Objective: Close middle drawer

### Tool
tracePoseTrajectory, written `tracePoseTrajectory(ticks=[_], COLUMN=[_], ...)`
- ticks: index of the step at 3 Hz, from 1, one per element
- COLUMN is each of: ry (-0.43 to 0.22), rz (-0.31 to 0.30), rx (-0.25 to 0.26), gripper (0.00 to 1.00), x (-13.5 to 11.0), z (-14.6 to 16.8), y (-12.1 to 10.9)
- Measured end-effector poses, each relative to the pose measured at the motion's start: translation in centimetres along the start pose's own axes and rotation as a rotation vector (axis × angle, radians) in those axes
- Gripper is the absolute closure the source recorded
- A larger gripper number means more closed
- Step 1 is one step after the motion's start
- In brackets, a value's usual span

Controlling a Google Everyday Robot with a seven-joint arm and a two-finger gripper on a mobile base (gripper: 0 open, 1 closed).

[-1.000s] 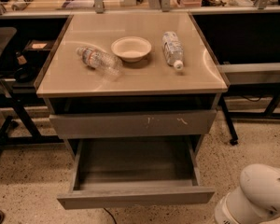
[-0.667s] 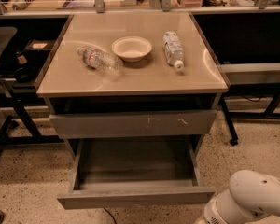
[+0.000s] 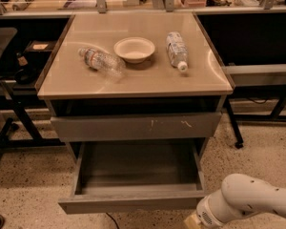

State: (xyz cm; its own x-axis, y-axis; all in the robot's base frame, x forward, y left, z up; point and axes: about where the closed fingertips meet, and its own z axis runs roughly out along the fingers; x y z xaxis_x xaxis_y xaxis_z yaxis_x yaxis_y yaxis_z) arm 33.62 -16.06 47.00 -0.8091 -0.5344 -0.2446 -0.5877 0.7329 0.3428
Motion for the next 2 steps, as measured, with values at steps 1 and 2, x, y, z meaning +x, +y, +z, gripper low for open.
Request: tracePoseTrajectory(ticks=[1, 2], ry=[0.000, -0.043], rz=[0.000, 0.091], rx=[0.000, 0.007], gripper=[1.00, 1.00], x=[0.0, -0.6], z=[0.0, 1.7], y=[0.0, -0.8])
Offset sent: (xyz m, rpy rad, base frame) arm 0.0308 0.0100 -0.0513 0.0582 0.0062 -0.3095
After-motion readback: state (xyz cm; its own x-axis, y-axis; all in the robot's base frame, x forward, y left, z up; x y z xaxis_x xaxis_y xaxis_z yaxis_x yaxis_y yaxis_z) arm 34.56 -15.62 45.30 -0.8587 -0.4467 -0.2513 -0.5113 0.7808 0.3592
